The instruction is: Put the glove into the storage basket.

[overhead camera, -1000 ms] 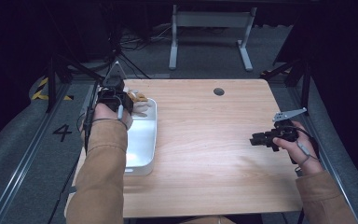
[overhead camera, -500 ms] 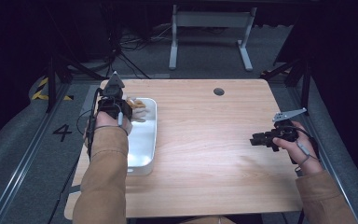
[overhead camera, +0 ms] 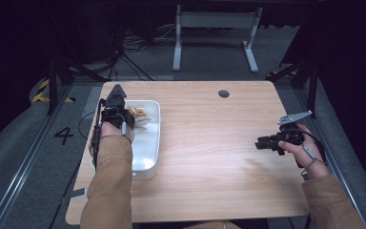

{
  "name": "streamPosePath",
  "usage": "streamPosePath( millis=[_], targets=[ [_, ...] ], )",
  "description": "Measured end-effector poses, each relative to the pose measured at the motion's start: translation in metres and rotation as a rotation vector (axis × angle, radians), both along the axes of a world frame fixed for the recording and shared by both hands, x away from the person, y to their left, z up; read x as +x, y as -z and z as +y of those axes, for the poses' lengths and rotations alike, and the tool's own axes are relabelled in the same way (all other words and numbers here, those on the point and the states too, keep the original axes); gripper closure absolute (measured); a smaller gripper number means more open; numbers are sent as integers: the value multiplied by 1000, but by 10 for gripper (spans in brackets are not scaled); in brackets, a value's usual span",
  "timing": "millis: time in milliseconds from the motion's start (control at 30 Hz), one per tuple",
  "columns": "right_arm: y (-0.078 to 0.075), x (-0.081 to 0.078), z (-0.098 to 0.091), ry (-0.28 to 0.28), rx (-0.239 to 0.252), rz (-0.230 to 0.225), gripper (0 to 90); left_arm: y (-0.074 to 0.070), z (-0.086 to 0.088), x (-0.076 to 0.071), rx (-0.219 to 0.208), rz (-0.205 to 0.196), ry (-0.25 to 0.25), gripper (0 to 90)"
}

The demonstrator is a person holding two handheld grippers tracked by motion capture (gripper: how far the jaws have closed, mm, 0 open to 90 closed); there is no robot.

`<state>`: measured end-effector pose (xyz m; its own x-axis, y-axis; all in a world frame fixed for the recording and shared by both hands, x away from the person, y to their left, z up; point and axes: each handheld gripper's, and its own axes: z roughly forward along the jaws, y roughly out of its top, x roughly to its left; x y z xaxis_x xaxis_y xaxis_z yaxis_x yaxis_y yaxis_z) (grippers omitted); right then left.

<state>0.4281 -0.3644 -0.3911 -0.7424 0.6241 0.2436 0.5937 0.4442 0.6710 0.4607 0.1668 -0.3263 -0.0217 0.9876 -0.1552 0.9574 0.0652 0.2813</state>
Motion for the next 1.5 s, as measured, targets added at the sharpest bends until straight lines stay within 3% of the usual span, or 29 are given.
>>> streamPosePath(
  millis=[133, 433, 1200, 1500],
  targets=[
    [1, 0, 0, -1, 0, 5, 645, 7, 2, 0, -12, 13, -5, 679],
    [3, 1, 1, 1, -6, 8, 643, 22, 1, -3, -17, -1, -24, 676],
    [5, 3, 0, 2, -6, 16, 636, 74, 7, -3, -20, 106, -47, 654],
    [4, 2, 2, -3, -8, 14, 634, 85, 8, -4, -30, 128, -43, 639]
  ],
)
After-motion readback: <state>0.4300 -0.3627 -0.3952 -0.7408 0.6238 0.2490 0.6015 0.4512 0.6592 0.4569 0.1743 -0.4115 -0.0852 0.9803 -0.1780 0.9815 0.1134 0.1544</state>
